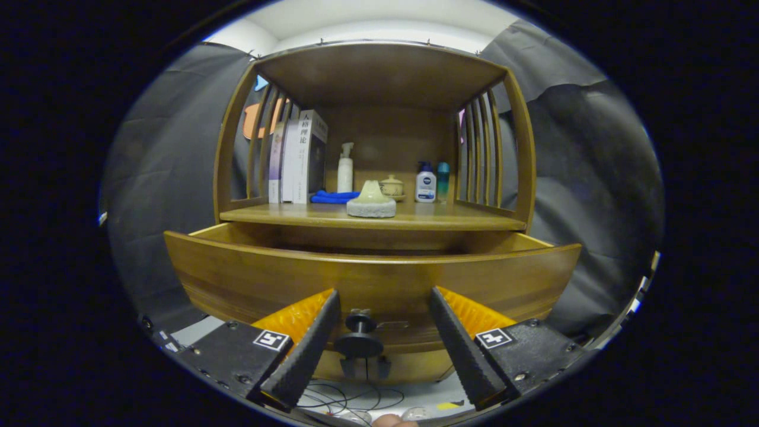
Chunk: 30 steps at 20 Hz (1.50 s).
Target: Pull open the drawer, take out the items inside it, and place them on the countertop above the cabinet.
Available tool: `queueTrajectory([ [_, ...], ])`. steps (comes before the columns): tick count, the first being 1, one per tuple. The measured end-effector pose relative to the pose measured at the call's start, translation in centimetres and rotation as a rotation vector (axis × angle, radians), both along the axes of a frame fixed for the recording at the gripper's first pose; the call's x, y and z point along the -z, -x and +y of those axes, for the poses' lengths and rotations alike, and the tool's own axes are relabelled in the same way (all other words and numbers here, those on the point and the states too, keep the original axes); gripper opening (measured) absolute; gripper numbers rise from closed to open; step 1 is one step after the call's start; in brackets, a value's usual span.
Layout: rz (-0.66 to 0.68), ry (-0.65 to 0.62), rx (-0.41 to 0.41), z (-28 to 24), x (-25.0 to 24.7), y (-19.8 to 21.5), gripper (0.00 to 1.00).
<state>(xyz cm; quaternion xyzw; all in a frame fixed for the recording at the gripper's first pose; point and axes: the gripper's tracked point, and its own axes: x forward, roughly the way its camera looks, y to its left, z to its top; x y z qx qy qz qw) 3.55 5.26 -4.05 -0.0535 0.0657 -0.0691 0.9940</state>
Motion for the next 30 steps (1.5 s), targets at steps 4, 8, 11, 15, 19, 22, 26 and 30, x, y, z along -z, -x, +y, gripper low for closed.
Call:
queueTrajectory([
  [4, 0.011, -0.004, 0.003, -0.1, -0.2, -1.7, 0.99],
  [8, 0.016, -0.009, 0.002, -0.3, -0.4, -3.7, 0.99],
  [11, 0.019, -0.004, 0.002, -0.5, -0.4, -4.9, 1.0],
  [15, 0.027, -0.012, -0.001, -0.7, -0.7, -6.3, 1.0],
  [19, 0.029, -0.02, 0.0, -0.7, -0.8, -7.7, 1.0],
  [22, 0.043, -0.043, 0.001, -0.7, -0.4, -8.7, 1.0],
  [26, 0.058, -0.037, 0.015, -0.8, -0.3, -10.1, 1.0],
  [30, 0.036, -0.037, 0.013, -0.8, -0.5, -10.1, 1.0],
])
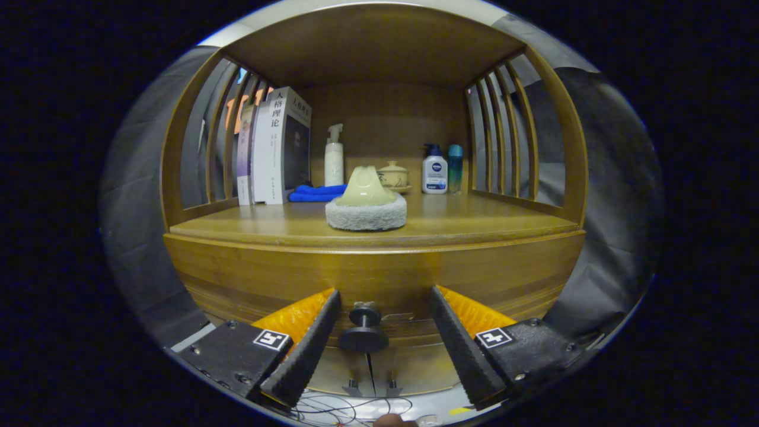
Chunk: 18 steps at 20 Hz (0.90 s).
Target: Pull open the drawer, take out the items inside it, and place them on the countertop above the cabinet.
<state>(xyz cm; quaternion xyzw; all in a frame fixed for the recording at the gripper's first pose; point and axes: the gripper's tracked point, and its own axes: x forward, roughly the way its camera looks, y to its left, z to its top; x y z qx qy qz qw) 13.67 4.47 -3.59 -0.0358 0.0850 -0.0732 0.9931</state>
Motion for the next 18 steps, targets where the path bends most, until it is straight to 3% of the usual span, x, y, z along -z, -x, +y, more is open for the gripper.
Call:
queueTrajectory([
  [10, -0.013, 0.0, 0.006, 0.4, -1.2, 0.7, 0.99],
  [18, -0.087, 0.061, -0.067, 3.5, -3.7, 7.5, 0.99],
])
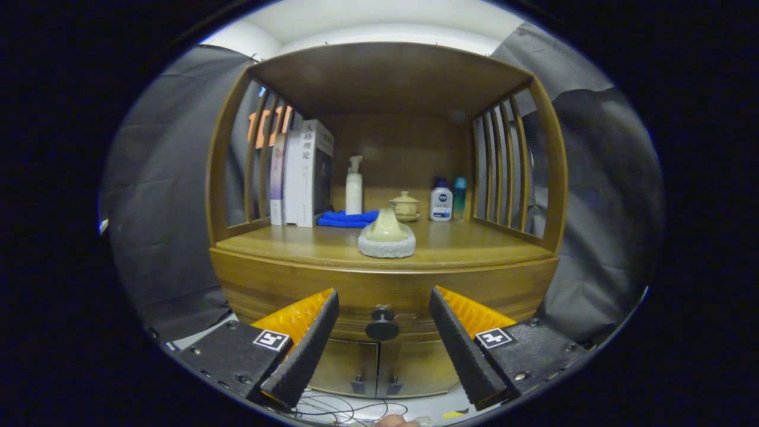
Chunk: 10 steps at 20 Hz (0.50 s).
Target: Pull open the drawer, take out the items inside it, and place them on the countertop above the cabinet.
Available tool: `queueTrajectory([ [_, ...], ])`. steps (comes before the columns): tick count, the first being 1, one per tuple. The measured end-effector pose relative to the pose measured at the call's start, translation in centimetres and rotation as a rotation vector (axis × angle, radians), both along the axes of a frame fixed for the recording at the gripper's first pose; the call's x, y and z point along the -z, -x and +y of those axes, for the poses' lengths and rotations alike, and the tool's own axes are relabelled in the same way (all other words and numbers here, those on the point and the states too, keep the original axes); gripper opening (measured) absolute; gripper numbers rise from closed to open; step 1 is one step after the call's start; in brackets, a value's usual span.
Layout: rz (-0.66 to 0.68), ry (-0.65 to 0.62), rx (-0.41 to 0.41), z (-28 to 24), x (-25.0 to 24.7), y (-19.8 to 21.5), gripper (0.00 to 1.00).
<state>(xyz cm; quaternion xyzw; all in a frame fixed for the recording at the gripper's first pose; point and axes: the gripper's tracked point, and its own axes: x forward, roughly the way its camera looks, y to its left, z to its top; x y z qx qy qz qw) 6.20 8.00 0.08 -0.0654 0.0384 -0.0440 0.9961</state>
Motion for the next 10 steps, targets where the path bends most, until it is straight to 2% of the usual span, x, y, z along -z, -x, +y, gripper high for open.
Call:
queueTrajectory([
  [5, -0.018, 0.001, -0.014, 1.6, 0.8, 5.7, 0.99],
  [10, -0.029, -0.014, 0.001, 0.6, 1.4, 9.6, 0.99],
])
